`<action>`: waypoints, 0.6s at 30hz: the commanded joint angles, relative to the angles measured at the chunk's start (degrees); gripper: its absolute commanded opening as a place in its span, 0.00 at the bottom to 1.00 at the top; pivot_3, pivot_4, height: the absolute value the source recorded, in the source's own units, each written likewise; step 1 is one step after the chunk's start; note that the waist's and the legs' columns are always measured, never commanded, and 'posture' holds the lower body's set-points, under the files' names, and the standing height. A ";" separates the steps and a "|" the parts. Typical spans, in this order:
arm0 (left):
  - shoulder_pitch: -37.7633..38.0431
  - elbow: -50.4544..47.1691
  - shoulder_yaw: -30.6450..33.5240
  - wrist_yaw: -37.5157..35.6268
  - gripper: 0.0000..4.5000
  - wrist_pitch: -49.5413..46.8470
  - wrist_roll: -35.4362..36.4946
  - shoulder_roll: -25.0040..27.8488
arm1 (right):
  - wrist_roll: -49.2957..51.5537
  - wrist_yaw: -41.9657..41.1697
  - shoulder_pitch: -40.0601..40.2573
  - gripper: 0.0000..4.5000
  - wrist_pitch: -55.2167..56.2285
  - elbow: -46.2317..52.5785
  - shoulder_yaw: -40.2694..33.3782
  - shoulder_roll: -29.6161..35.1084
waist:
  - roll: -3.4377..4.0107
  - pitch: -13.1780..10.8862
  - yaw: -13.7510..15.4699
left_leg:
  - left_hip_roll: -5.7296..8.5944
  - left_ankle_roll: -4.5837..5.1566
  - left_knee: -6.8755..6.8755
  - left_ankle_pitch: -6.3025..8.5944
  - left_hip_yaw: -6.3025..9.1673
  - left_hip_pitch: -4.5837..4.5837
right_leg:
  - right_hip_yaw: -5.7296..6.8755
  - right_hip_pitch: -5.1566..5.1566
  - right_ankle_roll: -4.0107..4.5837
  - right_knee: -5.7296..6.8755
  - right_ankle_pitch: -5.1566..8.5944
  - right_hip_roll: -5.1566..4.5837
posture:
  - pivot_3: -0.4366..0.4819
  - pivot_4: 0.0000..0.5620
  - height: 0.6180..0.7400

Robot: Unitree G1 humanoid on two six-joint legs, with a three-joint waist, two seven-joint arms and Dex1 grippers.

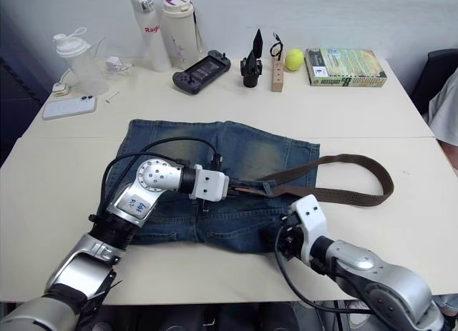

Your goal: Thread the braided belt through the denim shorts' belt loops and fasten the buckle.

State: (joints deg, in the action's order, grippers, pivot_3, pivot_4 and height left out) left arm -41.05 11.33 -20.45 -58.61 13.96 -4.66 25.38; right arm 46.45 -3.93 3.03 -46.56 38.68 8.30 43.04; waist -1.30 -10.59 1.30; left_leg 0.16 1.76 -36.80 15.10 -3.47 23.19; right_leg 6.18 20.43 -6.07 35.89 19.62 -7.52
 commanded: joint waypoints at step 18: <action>10.92 -5.32 13.22 -3.28 0.04 15.69 12.22 16.89 | -12.17 -5.28 5.48 0.77 -7.26 -8.01 -11.83 1.91 | -0.06 0.15 0.67 | 0.09 0.28 -0.41 0.68 0.50 -0.20 | -0.03 -0.83 -0.17 -0.72 -0.11 -0.39 | 0.48 0.27 1.00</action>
State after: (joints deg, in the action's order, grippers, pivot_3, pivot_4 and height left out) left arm -30.27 9.18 -9.51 -62.10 29.50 4.55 41.76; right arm 38.32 -10.09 6.11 -49.98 36.04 -1.48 43.08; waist -1.36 -10.44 1.97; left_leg 0.26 2.06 -37.21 15.79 -2.94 23.00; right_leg 6.17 19.56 -6.31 35.07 19.48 -7.93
